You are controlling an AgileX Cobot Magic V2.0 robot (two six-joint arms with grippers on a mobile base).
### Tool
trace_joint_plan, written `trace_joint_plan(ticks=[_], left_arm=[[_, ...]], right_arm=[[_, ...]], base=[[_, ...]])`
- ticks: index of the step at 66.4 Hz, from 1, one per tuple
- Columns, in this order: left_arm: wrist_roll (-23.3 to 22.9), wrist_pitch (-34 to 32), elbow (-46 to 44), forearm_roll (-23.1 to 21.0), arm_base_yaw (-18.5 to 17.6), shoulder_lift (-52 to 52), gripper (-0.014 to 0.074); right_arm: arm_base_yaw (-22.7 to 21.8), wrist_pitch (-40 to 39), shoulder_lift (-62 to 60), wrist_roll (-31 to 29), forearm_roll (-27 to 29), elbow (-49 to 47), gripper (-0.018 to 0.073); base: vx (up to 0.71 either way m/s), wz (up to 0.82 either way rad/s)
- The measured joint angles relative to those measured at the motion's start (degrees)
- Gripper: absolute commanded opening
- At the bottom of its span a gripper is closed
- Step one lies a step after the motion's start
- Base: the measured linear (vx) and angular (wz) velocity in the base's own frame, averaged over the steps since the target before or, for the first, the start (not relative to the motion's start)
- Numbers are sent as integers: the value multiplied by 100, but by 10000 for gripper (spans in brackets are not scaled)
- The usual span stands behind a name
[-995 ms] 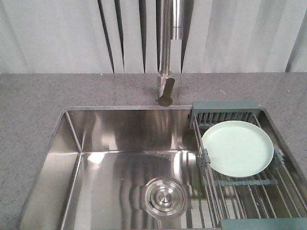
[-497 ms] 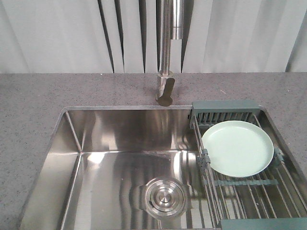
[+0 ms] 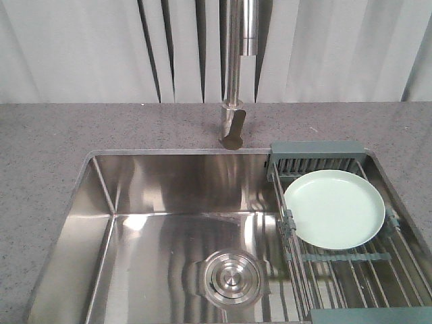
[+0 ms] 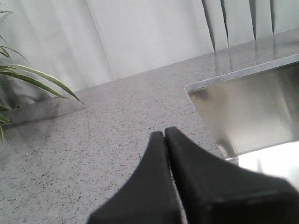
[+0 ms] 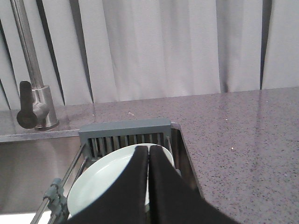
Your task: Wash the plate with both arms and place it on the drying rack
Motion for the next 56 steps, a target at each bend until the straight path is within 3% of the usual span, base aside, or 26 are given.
trace_joint_plan(ticks=[56], left_arm=[[0, 0, 0, 0, 0, 0, -6]], right_arm=[[0, -4, 0, 0, 0, 0, -4]], base=[[0, 0]])
